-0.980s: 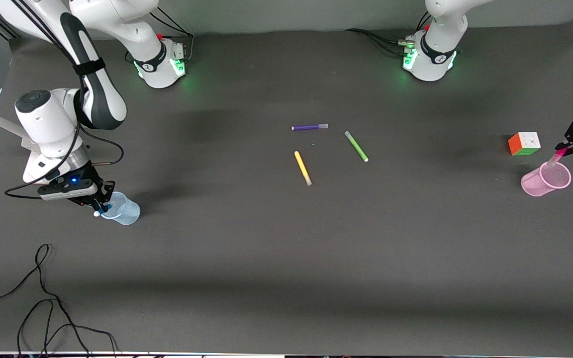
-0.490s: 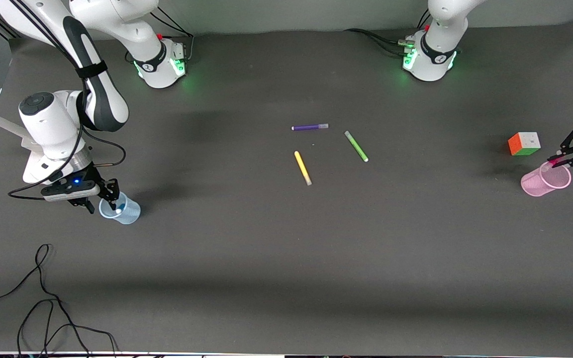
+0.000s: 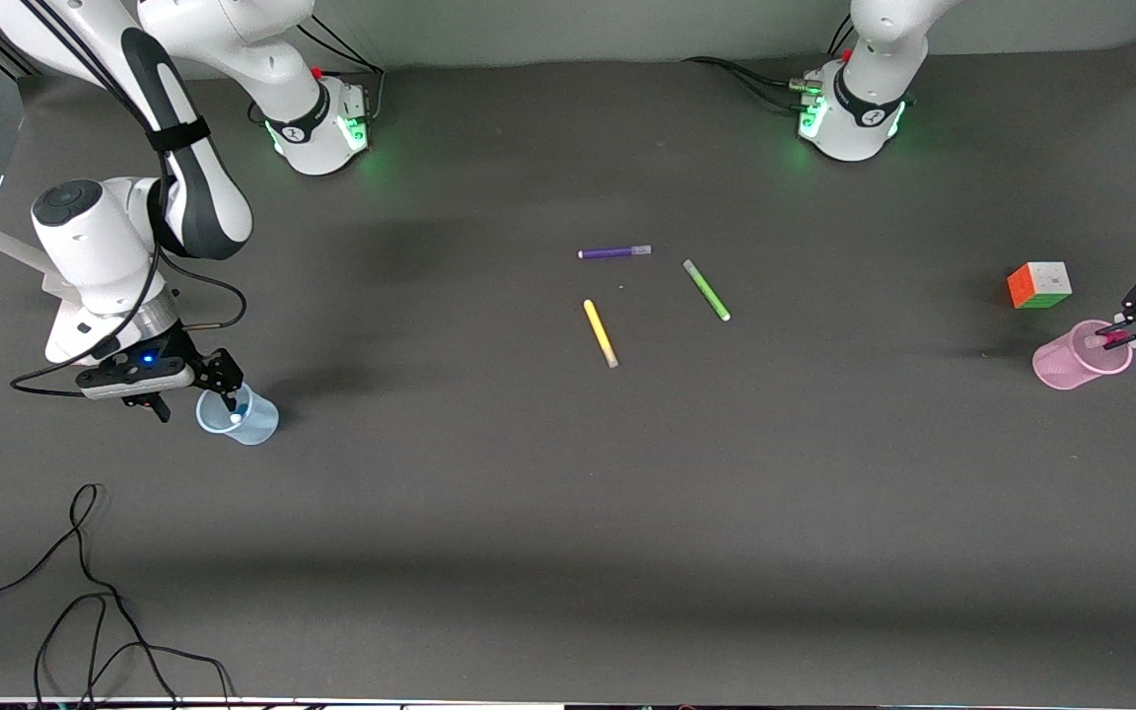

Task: Place pink and blue markers in matching cups
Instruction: 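Release the blue marker into the blue cup while the left gripper releases the pink marker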

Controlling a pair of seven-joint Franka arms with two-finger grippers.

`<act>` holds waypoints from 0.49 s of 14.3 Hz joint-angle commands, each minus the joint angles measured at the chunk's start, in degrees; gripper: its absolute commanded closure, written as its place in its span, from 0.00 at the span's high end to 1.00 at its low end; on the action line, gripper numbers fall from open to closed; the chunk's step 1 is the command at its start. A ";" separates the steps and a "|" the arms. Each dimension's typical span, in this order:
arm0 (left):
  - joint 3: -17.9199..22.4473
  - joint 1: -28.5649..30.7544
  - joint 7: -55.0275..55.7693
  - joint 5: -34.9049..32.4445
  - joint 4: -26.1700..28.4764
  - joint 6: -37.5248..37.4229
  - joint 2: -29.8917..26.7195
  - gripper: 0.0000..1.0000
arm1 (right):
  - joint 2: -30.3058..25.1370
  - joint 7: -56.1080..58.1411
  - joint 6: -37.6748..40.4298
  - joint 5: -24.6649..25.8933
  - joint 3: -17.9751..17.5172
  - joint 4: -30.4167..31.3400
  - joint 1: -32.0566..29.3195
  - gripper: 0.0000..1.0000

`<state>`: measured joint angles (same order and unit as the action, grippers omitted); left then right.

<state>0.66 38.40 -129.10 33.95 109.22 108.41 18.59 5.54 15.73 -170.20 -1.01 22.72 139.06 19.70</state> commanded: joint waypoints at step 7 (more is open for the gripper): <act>-0.75 4.40 -9.59 6.39 -2.43 -6.01 5.75 0.00 | -2.63 -0.25 24.87 -0.74 -0.66 -14.32 0.51 1.00</act>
<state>0.56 41.31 -136.37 38.53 108.62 104.84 22.52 3.27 15.73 -152.40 -1.04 22.07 129.38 19.73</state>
